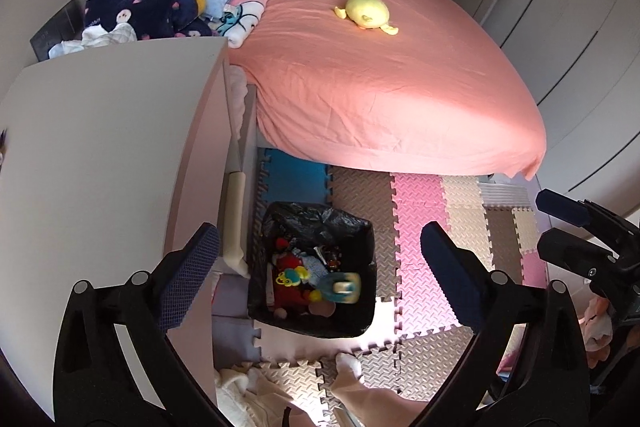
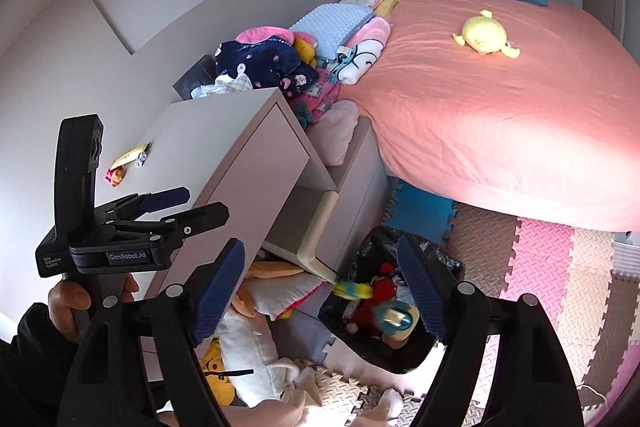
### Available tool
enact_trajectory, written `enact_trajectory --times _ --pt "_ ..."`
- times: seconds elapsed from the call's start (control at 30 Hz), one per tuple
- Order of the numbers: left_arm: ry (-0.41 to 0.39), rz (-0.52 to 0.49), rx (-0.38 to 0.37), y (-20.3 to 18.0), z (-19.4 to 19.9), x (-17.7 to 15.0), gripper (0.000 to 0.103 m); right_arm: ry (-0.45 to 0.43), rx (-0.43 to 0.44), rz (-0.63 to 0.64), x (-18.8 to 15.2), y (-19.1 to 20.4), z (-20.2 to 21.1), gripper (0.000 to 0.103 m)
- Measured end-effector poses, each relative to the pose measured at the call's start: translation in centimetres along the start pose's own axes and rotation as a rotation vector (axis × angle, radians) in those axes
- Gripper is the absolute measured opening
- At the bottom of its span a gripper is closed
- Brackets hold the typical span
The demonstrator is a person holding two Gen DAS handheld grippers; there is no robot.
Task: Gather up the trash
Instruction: 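Move both tools back over the desk toward the brown bear and scrunchie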
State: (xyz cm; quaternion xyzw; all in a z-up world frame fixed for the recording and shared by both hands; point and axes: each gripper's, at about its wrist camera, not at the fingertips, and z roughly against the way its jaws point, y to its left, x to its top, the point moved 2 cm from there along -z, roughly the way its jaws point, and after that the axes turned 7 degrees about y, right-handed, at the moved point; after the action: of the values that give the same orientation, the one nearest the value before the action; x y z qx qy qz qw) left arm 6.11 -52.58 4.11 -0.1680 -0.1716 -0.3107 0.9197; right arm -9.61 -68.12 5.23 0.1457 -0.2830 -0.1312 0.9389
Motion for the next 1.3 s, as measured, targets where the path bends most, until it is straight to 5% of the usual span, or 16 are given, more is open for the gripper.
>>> enact_trajectory --times 0.8,1.3 --pt "-0.023 0.136 0.033 6.3 2.0 -2.2 0.097 0.083 0.079 0.151 2.0 7.6 -4.0 0.079" --pt "-0.070 0.360 0.137 16.2 5.4 -6.8 0.097 0.152 0.150 0.311 3.7 17.4 -10.1 0.083"
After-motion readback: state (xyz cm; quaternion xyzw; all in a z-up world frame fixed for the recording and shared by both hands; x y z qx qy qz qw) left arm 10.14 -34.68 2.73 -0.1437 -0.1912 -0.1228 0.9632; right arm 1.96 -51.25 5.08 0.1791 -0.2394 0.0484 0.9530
